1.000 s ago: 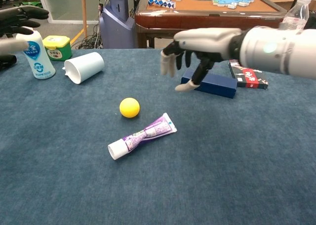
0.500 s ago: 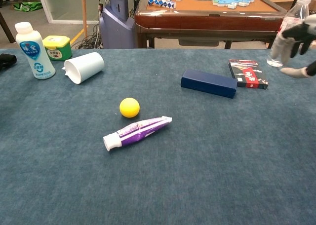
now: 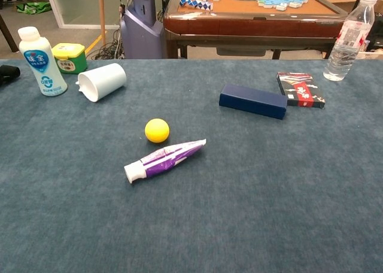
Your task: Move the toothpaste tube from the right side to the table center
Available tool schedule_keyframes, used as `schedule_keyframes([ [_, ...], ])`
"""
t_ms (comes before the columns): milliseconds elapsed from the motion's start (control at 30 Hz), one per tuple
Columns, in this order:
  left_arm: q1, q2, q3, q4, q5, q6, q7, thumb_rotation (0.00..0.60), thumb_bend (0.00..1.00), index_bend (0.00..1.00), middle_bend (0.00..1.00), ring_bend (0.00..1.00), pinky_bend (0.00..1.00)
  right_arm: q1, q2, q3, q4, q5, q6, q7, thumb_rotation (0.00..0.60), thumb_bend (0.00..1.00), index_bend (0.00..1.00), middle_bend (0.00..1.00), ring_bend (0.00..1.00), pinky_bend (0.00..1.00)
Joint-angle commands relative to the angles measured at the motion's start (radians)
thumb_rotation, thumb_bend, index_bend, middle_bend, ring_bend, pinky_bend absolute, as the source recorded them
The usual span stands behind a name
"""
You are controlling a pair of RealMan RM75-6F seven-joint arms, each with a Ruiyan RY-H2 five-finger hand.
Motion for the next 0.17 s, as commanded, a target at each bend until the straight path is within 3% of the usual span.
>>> schedule_keyframes([
  [33,0.017,-0.006,0.007,-0.013,0.023,0.023,0.026,0.6,0.08,0.0,0.0,0.0,0.18,-0.043,-0.026,0.003,0.019,-0.01,0.022,0.039,0.6,0.41,0.52,0.58,0.46,0.35],
  [167,0.023,-0.009,0.006,-0.03,0.041,0.023,0.046,0.6,0.08,0.0,0.0,0.0,0.18,-0.067,-0.039,0.013,0.038,-0.017,0.015,0.051,0.6,0.41,0.53,0.58,0.46,0.35],
])
